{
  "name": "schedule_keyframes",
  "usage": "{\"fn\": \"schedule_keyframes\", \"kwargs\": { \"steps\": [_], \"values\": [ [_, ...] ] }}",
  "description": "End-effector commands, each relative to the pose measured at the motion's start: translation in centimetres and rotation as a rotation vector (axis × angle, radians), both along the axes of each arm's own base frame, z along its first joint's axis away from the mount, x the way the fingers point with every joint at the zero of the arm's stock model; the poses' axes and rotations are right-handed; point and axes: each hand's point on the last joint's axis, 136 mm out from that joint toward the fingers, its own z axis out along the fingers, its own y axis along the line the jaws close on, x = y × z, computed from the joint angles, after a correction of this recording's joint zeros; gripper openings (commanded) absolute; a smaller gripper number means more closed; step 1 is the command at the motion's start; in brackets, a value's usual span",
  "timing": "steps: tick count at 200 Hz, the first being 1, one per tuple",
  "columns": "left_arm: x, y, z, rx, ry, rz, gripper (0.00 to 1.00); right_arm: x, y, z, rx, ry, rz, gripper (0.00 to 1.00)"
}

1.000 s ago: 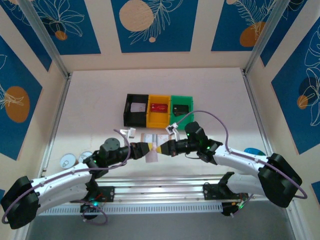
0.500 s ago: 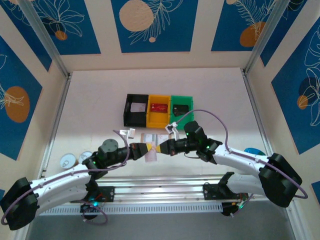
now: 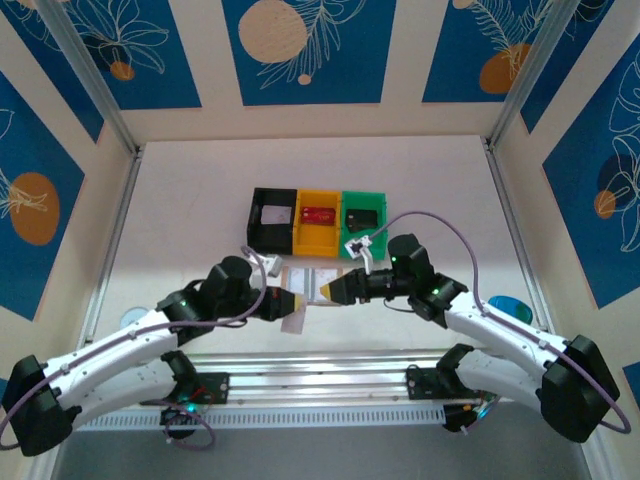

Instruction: Take the credit cards out of the card holder

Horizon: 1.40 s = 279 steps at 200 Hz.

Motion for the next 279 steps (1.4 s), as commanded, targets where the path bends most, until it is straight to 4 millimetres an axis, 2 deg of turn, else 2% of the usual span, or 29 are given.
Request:
{"fn": "schedule_keyframes", "kwargs": {
  "steps": [1, 32, 70, 102, 144, 193, 228, 279],
  "values": [
    [-3.9, 1.3, -2.0, 0.141, 0.13, -0.187, 0.0, -2.2, 0.3, 0.3, 0.02, 0.008, 0.145, 0.61],
    [-5.0, 1.3, -0.8, 0.175, 0.161, -0.279, 0.0, -3.0, 0.9, 0.1, 0.033, -0.006, 0.217, 0.61],
    [-5.2, 0.9, 1.1, 0.187, 0.136, -0.35, 0.0, -4.7, 1.8, -0.4, 0.042, -0.008, 0.311, 0.58],
    [-5.5, -0.5, 2.1, 0.116, 0.133, -0.416, 0.0, -5.8, 2.6, -0.6, 0.04, -0.032, 0.355, 0.55],
    [-5.6, -1.1, 2.2, 0.083, 0.139, -0.444, 0.0, -7.0, 3.0, -0.3, 0.058, -0.048, 0.404, 0.51],
    [-5.9, -1.5, 3.0, 0.037, 0.135, -0.462, 0.0, -7.5, 3.6, -0.3, 0.061, -0.054, 0.43, 0.47],
    [-6.1, -1.5, 2.8, 0.036, 0.142, -0.469, 0.0, -7.7, 3.8, -0.1, 0.067, -0.062, 0.439, 0.35],
    [-6.2, -1.5, 2.9, 0.031, 0.134, -0.478, 0.0, -8.1, 3.8, 0.0, 0.075, -0.062, 0.453, 0.25]
  ]
}}
